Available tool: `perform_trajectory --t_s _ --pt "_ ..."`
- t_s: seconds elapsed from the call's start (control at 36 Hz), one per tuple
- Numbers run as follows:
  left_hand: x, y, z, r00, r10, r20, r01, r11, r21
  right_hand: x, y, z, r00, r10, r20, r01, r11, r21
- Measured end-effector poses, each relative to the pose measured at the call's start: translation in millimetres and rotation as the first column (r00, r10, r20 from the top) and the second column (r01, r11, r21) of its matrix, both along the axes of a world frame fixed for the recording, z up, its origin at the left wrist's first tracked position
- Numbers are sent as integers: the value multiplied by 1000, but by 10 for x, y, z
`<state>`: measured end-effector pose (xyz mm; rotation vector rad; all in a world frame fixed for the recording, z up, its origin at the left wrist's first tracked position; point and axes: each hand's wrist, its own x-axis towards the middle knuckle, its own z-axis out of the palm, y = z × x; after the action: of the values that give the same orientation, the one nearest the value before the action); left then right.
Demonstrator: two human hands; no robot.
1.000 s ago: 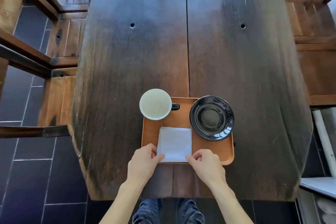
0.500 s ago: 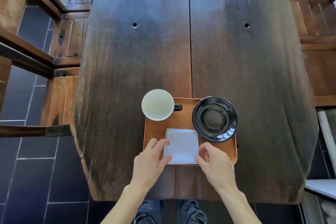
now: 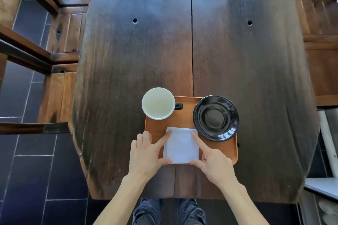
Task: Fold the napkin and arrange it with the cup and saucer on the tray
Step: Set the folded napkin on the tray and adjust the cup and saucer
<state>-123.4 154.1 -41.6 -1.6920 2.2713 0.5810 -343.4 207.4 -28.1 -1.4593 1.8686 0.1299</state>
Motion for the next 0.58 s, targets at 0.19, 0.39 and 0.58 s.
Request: perform_trajectory --t_s 0.19,0.39,0.58 --pt "1 -2 -29 1000 26 -15 -26 1000 4 26 -6 -11 999 -51 10 50 999 12" --pt "75 -107 20 977 110 -181 -84 986 142 -44 -21 -37 957 -178 230 168 984 64" --pt "286 -326 243 703 454 -547 -401 889 223 -44 -341 267 841 -381 385 436 898 -64"
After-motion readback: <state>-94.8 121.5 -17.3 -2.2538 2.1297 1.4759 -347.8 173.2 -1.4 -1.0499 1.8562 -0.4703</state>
